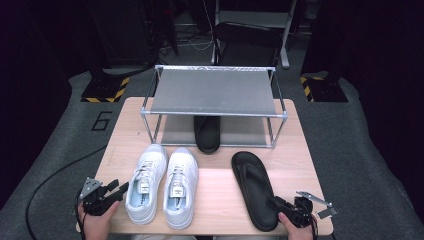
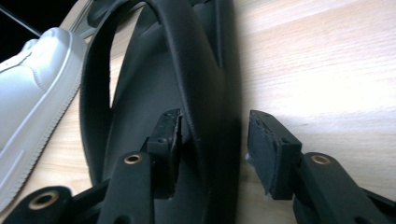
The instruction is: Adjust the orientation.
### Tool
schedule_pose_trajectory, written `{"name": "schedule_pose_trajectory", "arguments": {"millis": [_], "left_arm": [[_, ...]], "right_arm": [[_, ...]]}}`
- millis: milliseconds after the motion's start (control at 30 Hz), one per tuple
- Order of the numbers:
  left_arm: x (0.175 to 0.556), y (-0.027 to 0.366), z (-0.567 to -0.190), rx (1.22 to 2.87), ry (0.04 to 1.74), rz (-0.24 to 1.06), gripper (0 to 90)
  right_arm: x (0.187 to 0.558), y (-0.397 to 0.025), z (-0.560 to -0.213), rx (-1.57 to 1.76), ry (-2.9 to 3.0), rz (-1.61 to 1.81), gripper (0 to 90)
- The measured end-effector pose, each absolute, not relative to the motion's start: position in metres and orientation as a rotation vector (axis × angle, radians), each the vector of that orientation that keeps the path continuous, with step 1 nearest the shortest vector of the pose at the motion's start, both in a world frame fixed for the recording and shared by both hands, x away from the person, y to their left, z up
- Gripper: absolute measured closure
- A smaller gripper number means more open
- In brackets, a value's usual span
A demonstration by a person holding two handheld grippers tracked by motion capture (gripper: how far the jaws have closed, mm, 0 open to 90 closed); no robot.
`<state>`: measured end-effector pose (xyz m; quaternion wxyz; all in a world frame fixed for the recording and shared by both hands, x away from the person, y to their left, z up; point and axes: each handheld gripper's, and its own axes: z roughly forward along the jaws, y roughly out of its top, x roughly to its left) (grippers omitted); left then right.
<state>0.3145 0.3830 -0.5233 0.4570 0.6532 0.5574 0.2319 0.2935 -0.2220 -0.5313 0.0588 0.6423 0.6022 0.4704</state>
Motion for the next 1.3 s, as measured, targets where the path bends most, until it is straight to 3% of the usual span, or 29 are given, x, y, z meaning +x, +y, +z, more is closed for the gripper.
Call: {"name": "schedule_pose_trajectory", "arguments": {"millis": [800, 1300], "left_arm": [[0.3142, 0.3830, -0.5231, 1.611, 1.369, 0.576, 48.6], [0.3142, 0.3830, -0.5230, 1.612, 1.367, 0.576, 48.7]], "right_arm": [[0.2980, -0.2205, -0.5327, 1.967, 1.798, 1.463, 56.8], [0.2970, -0.2219, -0.5312, 1.993, 1.781, 1.454, 62.6]]}}
